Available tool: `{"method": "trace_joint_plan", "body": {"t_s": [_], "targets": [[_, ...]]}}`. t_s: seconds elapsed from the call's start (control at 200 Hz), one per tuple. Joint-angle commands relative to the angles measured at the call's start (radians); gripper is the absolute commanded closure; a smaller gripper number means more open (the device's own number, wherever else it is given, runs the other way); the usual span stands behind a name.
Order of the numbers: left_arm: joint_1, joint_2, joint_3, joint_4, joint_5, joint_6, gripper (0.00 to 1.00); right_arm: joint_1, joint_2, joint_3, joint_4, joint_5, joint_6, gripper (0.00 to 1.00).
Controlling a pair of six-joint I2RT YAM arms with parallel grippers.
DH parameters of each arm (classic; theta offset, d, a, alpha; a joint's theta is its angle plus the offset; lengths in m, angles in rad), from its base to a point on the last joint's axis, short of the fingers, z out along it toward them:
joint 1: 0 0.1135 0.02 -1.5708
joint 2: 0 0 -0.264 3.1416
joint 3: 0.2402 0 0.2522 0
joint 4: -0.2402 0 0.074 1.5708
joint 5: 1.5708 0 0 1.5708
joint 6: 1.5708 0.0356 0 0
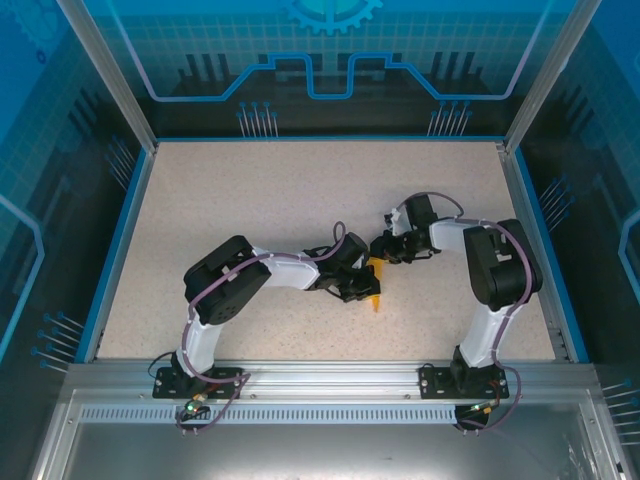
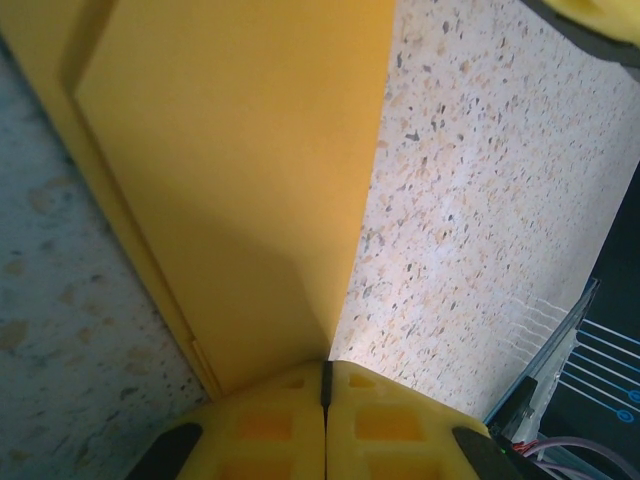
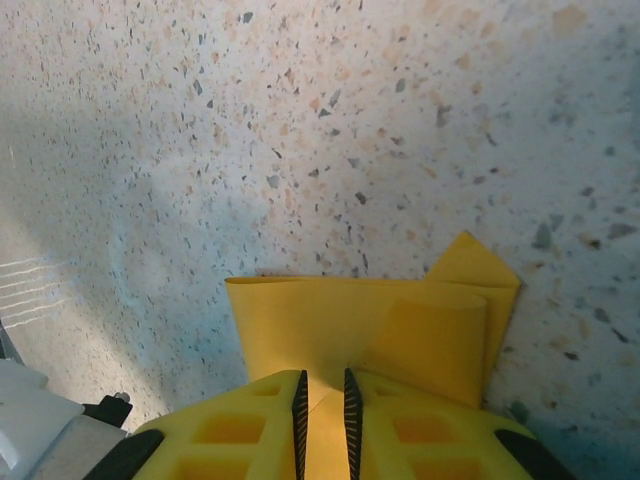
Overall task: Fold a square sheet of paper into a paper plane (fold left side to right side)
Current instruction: Fold the wing for the fifth time at the center of the table.
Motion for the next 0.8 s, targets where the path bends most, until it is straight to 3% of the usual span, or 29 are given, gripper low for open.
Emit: {"method": "trace_joint_plan", "body": {"t_s": [0.0,0.795], "targets": [[-0.022,0.070,-0.031,-0.175,0.005,0.003,0.94,-0.010,0.038,0.039,0.008,0.033,-0.042,0.80],[-0.022,0.077,-0.027,-0.179,0.012,0.002,0.95,-0.057,0.199,0.279,-0.050,0.041,-0.103,0.79]]}}
